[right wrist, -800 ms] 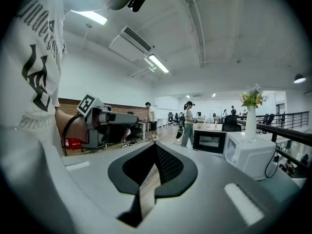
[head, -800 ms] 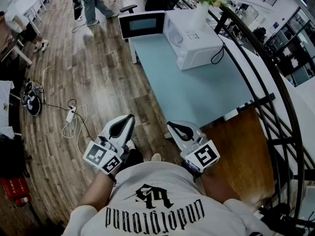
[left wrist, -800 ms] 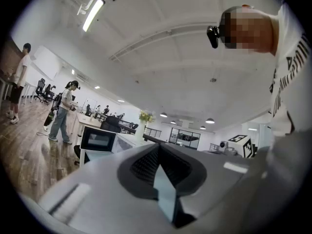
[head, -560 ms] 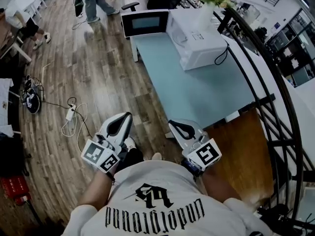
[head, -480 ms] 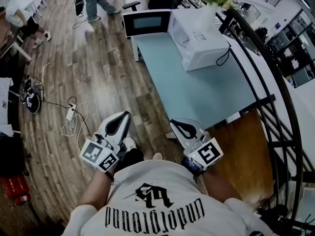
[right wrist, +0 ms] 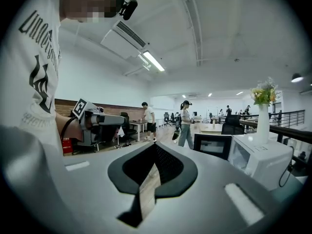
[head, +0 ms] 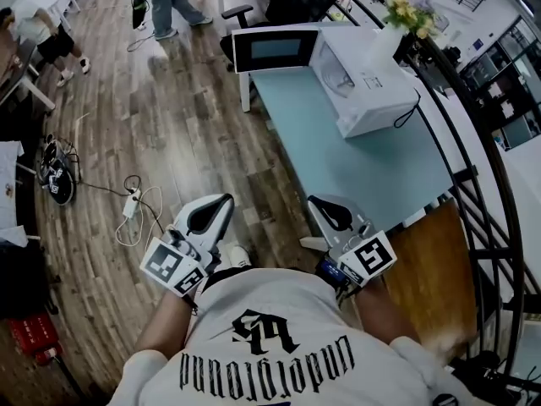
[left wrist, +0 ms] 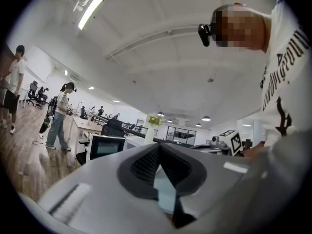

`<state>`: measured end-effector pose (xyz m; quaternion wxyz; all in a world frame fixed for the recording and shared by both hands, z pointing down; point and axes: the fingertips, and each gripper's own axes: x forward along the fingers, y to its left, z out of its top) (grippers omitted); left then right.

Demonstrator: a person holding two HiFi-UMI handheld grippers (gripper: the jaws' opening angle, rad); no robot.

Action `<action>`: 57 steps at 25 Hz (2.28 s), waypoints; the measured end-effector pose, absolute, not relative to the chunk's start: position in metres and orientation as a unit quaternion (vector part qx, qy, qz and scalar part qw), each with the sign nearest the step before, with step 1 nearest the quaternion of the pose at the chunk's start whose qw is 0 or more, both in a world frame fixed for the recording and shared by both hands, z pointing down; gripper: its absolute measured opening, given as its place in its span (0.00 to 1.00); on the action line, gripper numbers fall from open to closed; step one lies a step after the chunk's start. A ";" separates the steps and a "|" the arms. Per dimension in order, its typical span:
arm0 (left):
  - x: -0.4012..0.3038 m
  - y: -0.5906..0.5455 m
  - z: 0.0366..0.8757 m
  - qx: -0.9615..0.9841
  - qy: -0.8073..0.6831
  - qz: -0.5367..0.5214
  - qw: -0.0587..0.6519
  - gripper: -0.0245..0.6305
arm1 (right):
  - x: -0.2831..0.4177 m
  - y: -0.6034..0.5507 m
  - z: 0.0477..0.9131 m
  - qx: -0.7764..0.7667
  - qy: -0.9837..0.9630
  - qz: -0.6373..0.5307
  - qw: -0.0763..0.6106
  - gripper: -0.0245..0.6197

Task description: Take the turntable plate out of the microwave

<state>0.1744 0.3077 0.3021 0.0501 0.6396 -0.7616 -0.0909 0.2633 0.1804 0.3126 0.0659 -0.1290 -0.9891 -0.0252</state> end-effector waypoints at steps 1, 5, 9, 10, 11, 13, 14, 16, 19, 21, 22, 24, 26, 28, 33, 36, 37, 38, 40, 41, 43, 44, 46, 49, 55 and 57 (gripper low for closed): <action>0.164 0.311 0.301 0.642 -0.760 -0.092 0.051 0.11 | 0.253 0.184 0.312 -0.125 -0.990 -0.024 0.067 0.04; 0.132 0.323 0.297 0.651 -0.752 -0.087 0.050 0.11 | 0.224 0.197 0.311 -0.116 -0.990 -0.025 0.070 0.04; 0.107 0.330 0.299 0.651 -0.752 -0.089 0.052 0.11 | 0.202 0.205 0.314 -0.116 -0.990 -0.023 0.075 0.04; 0.101 0.330 0.300 0.651 -0.752 -0.090 0.053 0.11 | 0.196 0.206 0.314 -0.116 -0.990 -0.023 0.077 0.04; 0.094 0.329 0.301 0.650 -0.752 -0.091 0.054 0.11 | 0.190 0.205 0.315 -0.116 -0.990 -0.021 0.078 0.04; 0.083 0.327 0.302 0.650 -0.752 -0.092 0.057 0.11 | 0.179 0.204 0.318 -0.118 -0.990 -0.017 0.081 0.04; 0.078 0.326 0.303 0.649 -0.753 -0.091 0.057 0.11 | 0.173 0.203 0.320 -0.119 -0.989 -0.016 0.081 0.04; 0.067 0.323 0.305 0.647 -0.755 -0.088 0.057 0.11 | 0.161 0.199 0.324 -0.122 -0.989 -0.014 0.081 0.04; 0.050 0.314 0.311 0.643 -0.758 -0.083 0.065 0.11 | 0.141 0.189 0.328 -0.123 -0.989 -0.006 0.080 0.04; 0.037 0.305 0.315 0.642 -0.760 -0.077 0.070 0.11 | 0.126 0.180 0.329 -0.126 -0.989 -0.003 0.078 0.04; 0.030 0.299 0.316 0.641 -0.760 -0.077 0.072 0.11 | 0.119 0.176 0.330 -0.127 -0.989 -0.002 0.078 0.04; 0.017 0.286 0.318 0.640 -0.760 -0.078 0.078 0.11 | 0.105 0.164 0.332 -0.129 -0.989 0.002 0.078 0.04; 0.004 0.269 0.321 0.642 -0.759 -0.071 0.083 0.11 | 0.093 0.148 0.334 -0.127 -0.989 0.006 0.076 0.04; -0.008 0.248 0.323 0.645 -0.757 -0.066 0.087 0.11 | 0.082 0.128 0.335 -0.121 -0.990 0.011 0.075 0.04; -0.030 0.190 0.320 0.655 -0.746 -0.072 0.094 0.11 | 0.064 0.075 0.333 -0.108 -0.991 0.019 0.073 0.04; -0.033 0.148 0.321 0.664 -0.738 -0.074 0.099 0.11 | 0.059 0.040 0.331 -0.099 -0.992 0.026 0.067 0.04; -0.032 0.134 0.322 0.668 -0.734 -0.075 0.100 0.11 | 0.058 0.028 0.330 -0.095 -0.993 0.028 0.063 0.04; -0.032 0.121 0.322 0.673 -0.729 -0.074 0.100 0.11 | 0.057 0.018 0.329 -0.090 -0.994 0.029 0.059 0.04; -0.030 0.097 0.321 0.685 -0.718 -0.068 0.100 0.11 | 0.057 0.001 0.326 -0.081 -0.995 0.028 0.054 0.04; -0.030 0.087 0.320 0.691 -0.713 -0.065 0.100 0.11 | 0.058 -0.006 0.326 -0.076 -0.995 0.028 0.052 0.04; -0.029 0.070 0.318 0.700 -0.704 -0.061 0.101 0.11 | 0.063 -0.019 0.325 -0.064 -0.996 0.032 0.050 0.04; -0.029 0.062 0.318 0.705 -0.699 -0.061 0.102 0.11 | 0.066 -0.025 0.326 -0.058 -0.996 0.034 0.050 0.04; -0.029 0.047 0.318 0.714 -0.689 -0.060 0.104 0.11 | 0.071 -0.037 0.327 -0.042 -0.997 0.042 0.051 0.04; -0.026 0.024 0.315 0.732 -0.671 -0.057 0.106 0.11 | 0.076 -0.051 0.326 -0.019 -0.997 0.053 0.048 0.04; -0.027 -0.015 0.308 0.768 -0.631 -0.051 0.100 0.11 | 0.081 -0.073 0.320 0.026 -0.998 0.048 0.043 0.04; -0.030 -0.028 0.307 0.782 -0.614 -0.049 0.100 0.11 | 0.080 -0.082 0.319 0.047 -0.997 0.048 0.042 0.04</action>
